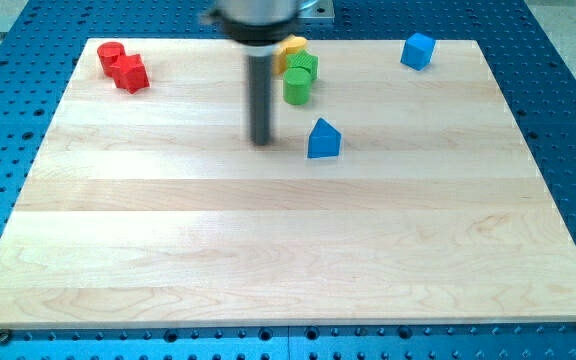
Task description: Drag the blue triangle towards the top right corner
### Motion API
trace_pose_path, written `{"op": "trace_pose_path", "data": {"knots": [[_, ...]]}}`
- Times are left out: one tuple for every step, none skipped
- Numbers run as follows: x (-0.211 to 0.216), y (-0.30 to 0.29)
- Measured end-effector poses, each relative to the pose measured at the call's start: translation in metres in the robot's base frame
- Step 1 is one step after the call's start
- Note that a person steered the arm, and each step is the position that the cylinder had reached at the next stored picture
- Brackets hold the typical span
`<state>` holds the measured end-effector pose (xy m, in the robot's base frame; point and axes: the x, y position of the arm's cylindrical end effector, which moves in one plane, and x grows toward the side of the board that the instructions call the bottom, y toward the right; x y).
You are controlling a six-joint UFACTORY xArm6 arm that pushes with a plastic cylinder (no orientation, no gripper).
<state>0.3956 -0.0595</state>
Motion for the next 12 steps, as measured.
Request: {"op": "trace_pose_path", "data": {"knots": [[0.012,0.08],[-0.002,0.174],[0.03,0.142],[0.04,0.21],[-0.001,0.217],[-0.065,0.204],[-0.102,0.204],[-0.049,0.13],[-0.089,0.131],[-0.11,0.171],[-0.096,0.183],[-0.082,0.227]]}}
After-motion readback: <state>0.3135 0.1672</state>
